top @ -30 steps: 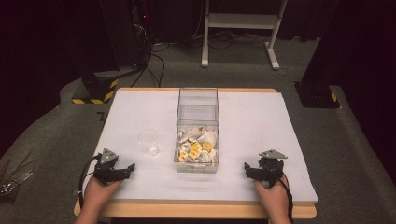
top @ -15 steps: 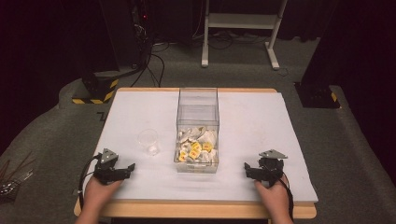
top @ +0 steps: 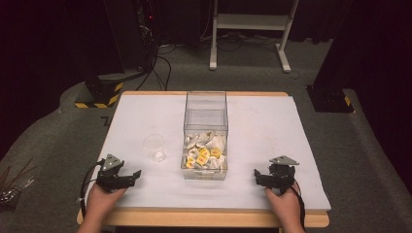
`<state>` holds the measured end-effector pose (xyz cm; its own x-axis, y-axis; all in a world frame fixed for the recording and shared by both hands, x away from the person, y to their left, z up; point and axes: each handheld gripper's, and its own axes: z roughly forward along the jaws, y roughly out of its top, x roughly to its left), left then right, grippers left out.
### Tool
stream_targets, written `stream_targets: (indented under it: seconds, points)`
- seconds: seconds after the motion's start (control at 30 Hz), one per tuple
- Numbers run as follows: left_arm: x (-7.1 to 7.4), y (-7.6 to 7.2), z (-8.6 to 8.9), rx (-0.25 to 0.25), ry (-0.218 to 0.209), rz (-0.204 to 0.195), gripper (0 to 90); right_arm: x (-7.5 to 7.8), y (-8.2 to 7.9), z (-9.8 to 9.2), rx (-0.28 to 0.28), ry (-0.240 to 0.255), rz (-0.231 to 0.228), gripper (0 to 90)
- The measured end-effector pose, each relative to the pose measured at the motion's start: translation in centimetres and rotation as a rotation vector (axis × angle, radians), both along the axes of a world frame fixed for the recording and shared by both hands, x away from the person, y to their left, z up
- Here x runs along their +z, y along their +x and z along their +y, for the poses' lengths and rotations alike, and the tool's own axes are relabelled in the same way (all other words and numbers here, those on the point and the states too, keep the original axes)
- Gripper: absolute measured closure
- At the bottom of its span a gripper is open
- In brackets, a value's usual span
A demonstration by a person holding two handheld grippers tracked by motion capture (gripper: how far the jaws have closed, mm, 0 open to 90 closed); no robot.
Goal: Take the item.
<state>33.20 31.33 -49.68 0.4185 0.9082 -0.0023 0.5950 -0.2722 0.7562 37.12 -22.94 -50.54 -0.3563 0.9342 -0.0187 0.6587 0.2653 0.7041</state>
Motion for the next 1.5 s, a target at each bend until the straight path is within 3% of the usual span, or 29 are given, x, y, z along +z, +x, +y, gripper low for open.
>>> stream_targets:
  seconds: [0.4,1.5]
  points:
    - [0.9,-0.5,-0.2,-0.044,-0.027,-0.022,18.9,0.0,0.0,0.0,0.0,0.0,0.0,8.5]
    - [2.9,-1.7,-1.7,-0.106,-0.11,-0.08,21.1,0.0,0.0,0.0,0.0,0.0,0.0,8.5]
